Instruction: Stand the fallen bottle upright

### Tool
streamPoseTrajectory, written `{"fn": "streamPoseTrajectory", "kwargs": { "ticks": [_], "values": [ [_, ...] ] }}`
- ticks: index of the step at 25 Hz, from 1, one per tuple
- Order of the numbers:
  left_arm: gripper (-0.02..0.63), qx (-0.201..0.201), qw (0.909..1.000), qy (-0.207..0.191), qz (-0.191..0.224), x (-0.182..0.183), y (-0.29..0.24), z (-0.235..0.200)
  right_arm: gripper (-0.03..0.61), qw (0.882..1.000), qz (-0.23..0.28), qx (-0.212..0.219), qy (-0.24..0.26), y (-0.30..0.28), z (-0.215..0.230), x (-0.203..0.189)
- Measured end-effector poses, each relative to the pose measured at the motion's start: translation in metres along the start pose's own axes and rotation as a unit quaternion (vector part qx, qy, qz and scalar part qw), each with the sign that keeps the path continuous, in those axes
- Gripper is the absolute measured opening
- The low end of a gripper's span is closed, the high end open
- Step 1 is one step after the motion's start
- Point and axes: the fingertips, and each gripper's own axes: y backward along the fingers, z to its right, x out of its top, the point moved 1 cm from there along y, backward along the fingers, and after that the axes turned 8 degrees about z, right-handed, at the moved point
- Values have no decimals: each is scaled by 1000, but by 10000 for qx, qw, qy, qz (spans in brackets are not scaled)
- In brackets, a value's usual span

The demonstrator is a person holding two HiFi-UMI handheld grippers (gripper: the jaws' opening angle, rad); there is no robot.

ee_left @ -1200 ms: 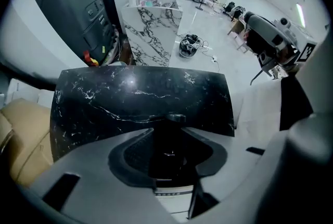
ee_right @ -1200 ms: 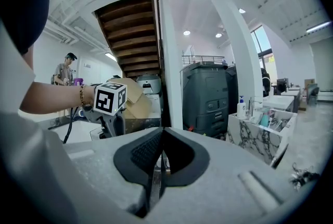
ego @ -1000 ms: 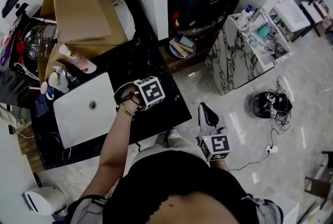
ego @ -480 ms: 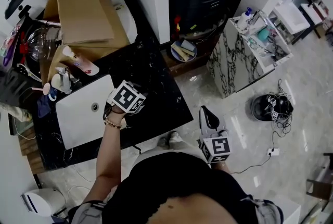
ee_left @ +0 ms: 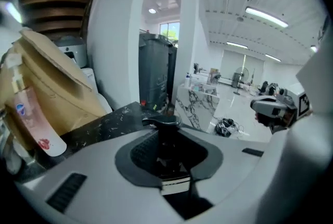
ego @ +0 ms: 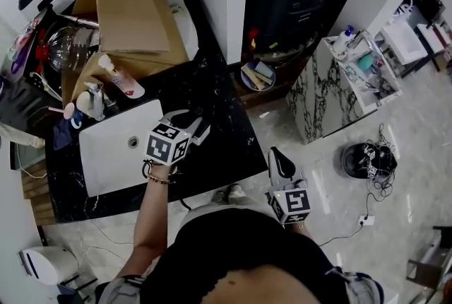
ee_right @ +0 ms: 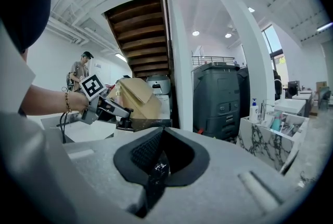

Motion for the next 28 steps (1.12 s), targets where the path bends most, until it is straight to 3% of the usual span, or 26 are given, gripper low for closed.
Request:
{"fn": "streamPoseTrajectory", "kwargs": {
  "ticks": [4, 9, 20, 24, 28],
  "values": [
    [80, 667, 9911, 360, 1093, 2, 2, 0, 3, 10000, -46, 11, 40, -2, -1, 0],
    [80, 966, 9788, 118, 1800, 0, -2, 18, 4, 9999, -107, -69, 117, -1, 5, -4],
    [83, 1269, 9690, -131, 2118, -5, -8, 26, 4, 9997, -173, -38, 145, -3, 5, -1],
    [86, 1203, 9702, -149, 2096, -5, -9, 28, 3, 9995, -226, -3, 222, -5, 6, -5],
    [169, 1172, 9737, -94, 1951, -16, -5, 28, 3, 9993, -246, 56, 273, -8, 2, -3]
  ]
}}
